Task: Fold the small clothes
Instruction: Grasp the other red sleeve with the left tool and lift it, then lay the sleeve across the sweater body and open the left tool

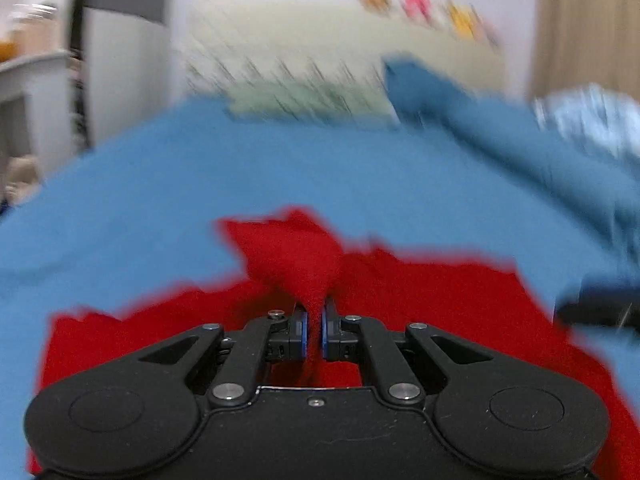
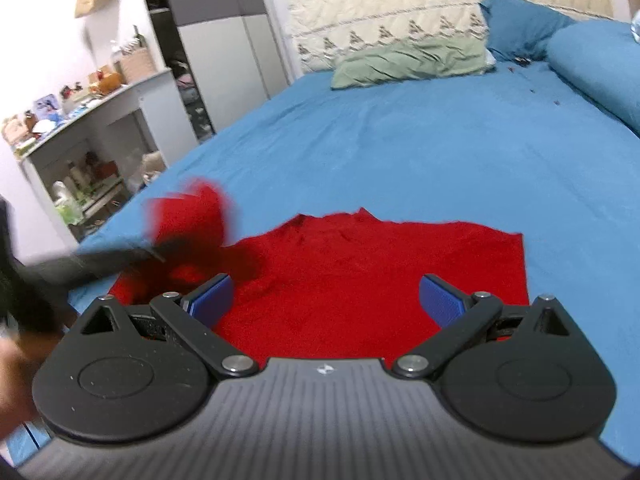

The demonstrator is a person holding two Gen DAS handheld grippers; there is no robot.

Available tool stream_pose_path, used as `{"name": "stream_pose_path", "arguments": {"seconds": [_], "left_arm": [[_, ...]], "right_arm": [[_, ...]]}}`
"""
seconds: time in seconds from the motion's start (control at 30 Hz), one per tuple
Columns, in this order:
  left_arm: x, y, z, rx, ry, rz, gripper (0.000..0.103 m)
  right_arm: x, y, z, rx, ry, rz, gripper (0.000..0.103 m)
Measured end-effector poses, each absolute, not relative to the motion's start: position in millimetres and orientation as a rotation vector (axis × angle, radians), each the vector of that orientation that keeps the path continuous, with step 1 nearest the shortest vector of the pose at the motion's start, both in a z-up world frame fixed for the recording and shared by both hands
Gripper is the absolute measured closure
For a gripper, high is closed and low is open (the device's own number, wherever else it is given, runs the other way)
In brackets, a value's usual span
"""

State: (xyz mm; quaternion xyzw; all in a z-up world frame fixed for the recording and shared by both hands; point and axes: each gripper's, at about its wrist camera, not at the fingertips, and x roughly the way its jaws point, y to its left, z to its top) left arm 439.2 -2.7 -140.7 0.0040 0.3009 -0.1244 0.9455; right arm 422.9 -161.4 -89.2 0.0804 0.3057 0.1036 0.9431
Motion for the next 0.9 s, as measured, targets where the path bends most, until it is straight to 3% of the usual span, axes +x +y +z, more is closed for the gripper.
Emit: {"name": "stream_pose_path", "arguments": {"seconds": [0.17, 0.23, 0.27, 0.33, 0.37, 0.47, 0.53, 0.77, 0.83, 0.9], "left_arm": [[434, -27, -182, 0.045, 0.674, -0.264, 0.097], [430, -26, -178, 0.048, 0.668, -0.274, 0.088], [430, -24, -176, 0.048, 0.667, -0.278, 0.079], [422, -15, -167, 0.046, 0.653, -0.283, 0.033], [414, -7, -161, 0.051, 0.632, -0.271, 0.028], [392, 20, -147, 0.068, 0.590, -0.208, 0.026], [382, 41, -142, 0.061, 0.590, -0.137, 0.014], [361, 88, -153, 0.046, 0.635, 0.053, 0.013], [362, 93, -154, 0.029, 0.649, 0.068, 0.013], [363, 97, -155, 0.017, 0.651, 0.080, 0.013]], "right_arm": [[428, -157, -103, 0.124, 0.662, 0.202, 0.000], [432, -157, -105, 0.131, 0.668, 0.207, 0.000], [433, -156, -105, 0.138, 0.666, 0.209, 0.000], [437, -155, -102, 0.152, 0.659, 0.226, 0.000], [440, -153, -99, 0.156, 0.658, 0.236, 0.000], [455, -136, -96, 0.159, 0.680, 0.269, 0.000], [466, -115, -101, 0.150, 0.707, 0.289, 0.000], [509, -36, -140, -0.001, 0.715, 0.209, 0.002], [519, -29, -158, -0.054, 0.747, 0.187, 0.028], [521, -37, -170, -0.038, 0.780, 0.175, 0.071]]}}
